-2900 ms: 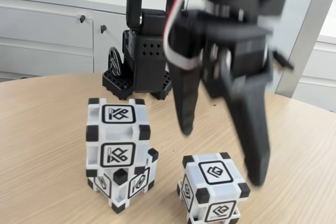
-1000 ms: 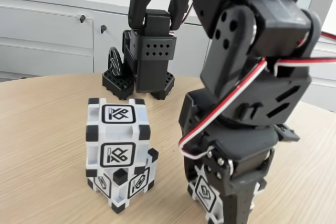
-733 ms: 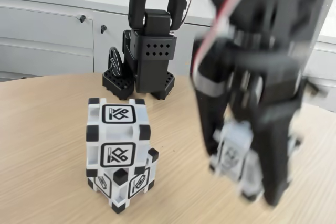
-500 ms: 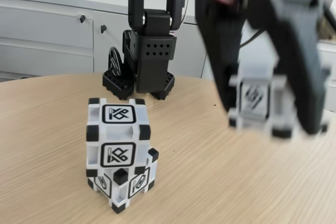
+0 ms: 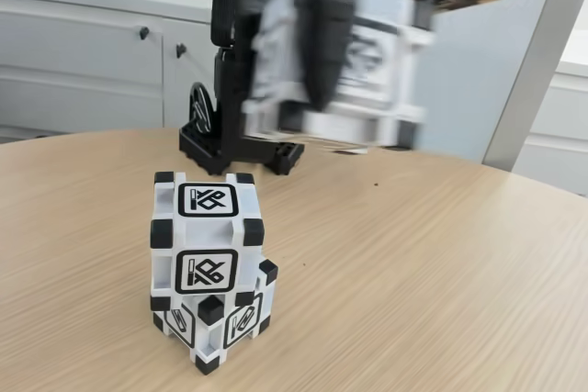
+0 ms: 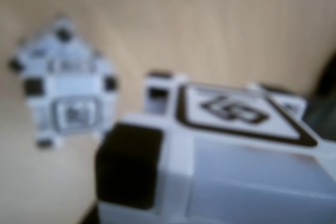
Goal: Stack cubes from left to right.
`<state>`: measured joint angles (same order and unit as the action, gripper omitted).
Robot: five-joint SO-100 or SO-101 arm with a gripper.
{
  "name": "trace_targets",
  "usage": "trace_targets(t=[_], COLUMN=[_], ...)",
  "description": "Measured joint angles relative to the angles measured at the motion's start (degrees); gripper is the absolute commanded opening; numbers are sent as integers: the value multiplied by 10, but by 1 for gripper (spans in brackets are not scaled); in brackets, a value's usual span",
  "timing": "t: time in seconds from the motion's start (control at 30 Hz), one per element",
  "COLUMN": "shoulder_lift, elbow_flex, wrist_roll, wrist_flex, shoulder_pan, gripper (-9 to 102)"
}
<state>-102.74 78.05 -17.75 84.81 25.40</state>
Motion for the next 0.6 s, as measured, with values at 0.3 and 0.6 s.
trace_targets(t=[0.3, 0.6], shoulder_lift=[0, 0], elbow_flex=[0, 8], wrist_roll=[-32, -34], wrist_flex=[0, 0], shoulder_pan=[67, 73], gripper=[15, 15])
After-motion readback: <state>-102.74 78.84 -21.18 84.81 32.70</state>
